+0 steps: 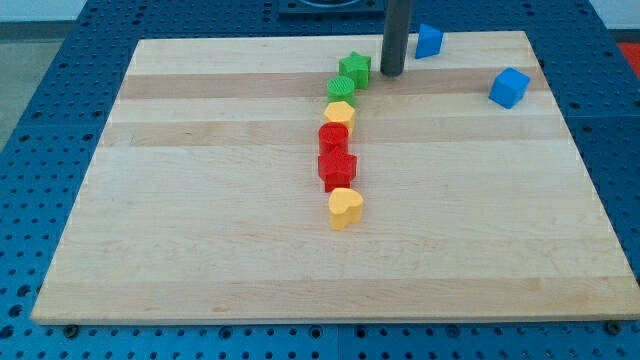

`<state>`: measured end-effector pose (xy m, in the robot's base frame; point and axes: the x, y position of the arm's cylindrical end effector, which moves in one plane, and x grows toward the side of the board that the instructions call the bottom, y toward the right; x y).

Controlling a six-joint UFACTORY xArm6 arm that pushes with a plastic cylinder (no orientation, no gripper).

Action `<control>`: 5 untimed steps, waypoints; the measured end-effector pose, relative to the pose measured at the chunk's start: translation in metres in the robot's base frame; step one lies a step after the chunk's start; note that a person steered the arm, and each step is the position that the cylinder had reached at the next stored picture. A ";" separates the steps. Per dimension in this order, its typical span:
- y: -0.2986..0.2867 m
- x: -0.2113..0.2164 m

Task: Place the green star above the green circle

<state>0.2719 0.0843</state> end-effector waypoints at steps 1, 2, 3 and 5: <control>-0.003 0.000; -0.011 0.000; -0.018 0.000; -0.032 0.000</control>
